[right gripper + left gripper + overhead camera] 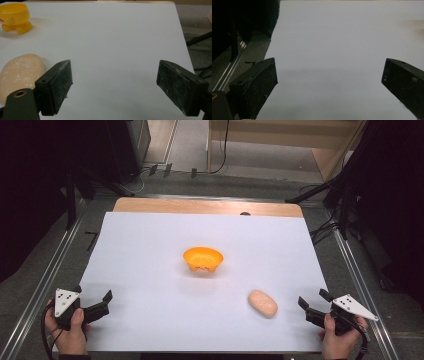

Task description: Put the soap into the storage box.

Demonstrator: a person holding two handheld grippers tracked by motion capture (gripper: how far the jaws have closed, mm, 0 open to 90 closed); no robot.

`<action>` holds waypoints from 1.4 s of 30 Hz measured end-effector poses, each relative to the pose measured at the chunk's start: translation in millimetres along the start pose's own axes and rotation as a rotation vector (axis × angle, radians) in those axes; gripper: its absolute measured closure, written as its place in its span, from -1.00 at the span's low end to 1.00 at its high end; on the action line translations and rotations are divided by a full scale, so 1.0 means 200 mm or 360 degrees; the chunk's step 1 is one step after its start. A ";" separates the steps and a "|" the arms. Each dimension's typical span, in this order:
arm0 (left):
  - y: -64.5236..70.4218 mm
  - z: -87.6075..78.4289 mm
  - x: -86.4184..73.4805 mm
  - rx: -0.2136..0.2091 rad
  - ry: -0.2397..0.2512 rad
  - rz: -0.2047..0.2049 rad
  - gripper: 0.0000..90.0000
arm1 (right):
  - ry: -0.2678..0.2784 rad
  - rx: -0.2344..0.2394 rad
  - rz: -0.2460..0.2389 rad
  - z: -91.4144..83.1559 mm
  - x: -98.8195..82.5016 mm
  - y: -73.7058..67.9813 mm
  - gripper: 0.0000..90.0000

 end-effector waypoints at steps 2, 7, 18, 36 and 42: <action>0.00 0.00 0.00 0.0000 0.0002 0.0000 -0.99 | -0.0026 -0.0018 -0.0008 0.01 0.00 0.00 -0.70; 0.00 0.01 0.00 0.0006 -0.0009 -0.0002 -0.99 | -0.0060 -0.0106 -0.0108 0.02 0.00 -0.04 -0.69; 0.00 0.01 0.00 0.0006 -0.0015 -0.0002 -0.99 | -0.0191 -0.0182 -0.0244 0.05 0.03 -0.11 -0.57; 0.02 0.02 0.00 0.0017 -0.0049 0.0054 -0.92 | -0.0430 0.0125 -0.0345 0.07 0.14 -0.11 -0.21; 0.02 0.02 0.00 0.0019 -0.0063 0.0065 -0.91 | -0.0528 0.0198 -0.0375 0.09 0.16 -0.14 -0.29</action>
Point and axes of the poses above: each handheld gripper's, and its own axes: z roughly forward along the jaws, x roughly out of its top, y roughly to its right, the point moved 1 cm from there along z, roughly forward along the jaws
